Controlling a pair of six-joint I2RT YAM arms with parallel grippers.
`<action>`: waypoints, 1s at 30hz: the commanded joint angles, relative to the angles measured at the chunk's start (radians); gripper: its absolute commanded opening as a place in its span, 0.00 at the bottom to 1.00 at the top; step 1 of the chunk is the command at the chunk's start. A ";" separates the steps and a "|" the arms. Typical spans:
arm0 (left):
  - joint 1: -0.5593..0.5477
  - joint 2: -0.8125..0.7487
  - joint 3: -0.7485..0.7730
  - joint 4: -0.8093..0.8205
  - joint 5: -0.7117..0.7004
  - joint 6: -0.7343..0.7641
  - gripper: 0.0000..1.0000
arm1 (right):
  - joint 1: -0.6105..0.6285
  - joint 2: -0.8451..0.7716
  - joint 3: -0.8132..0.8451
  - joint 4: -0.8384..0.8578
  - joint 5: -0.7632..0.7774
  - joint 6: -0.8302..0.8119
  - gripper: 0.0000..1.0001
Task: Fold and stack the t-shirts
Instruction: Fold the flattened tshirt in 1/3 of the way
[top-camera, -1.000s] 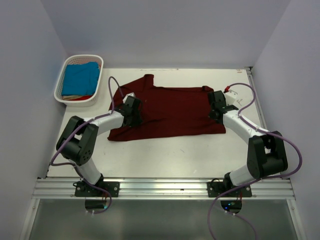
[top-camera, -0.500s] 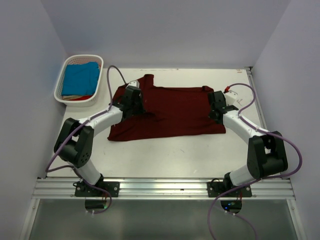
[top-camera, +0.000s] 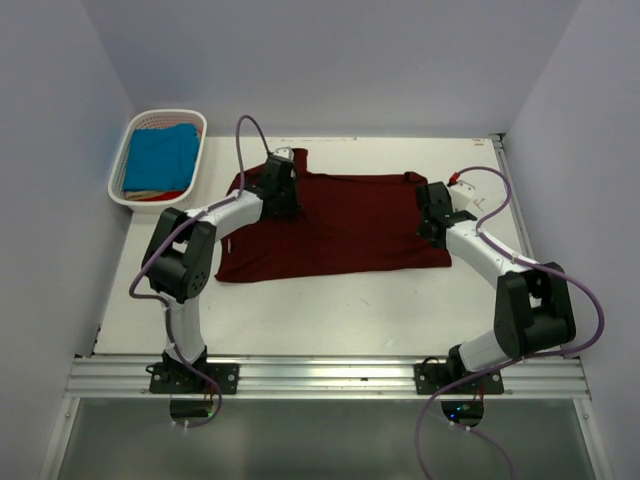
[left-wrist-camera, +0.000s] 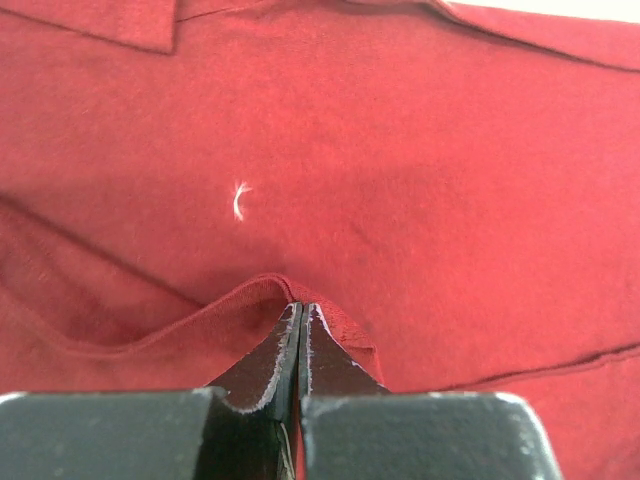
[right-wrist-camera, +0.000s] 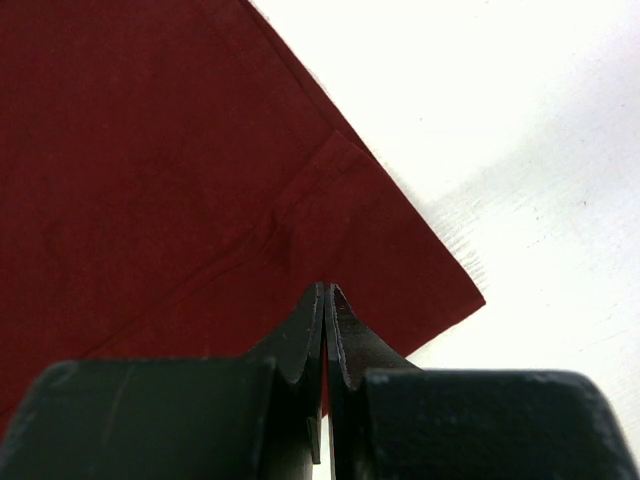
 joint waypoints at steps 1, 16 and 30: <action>0.012 0.034 0.064 0.018 0.038 0.037 0.00 | -0.003 -0.024 0.003 0.016 0.018 -0.016 0.00; 0.012 0.109 0.074 0.113 0.168 0.077 0.00 | -0.004 -0.001 0.001 0.030 0.015 -0.016 0.00; 0.013 0.054 -0.008 0.315 0.170 0.152 0.39 | -0.003 0.007 -0.006 0.049 0.013 -0.027 0.00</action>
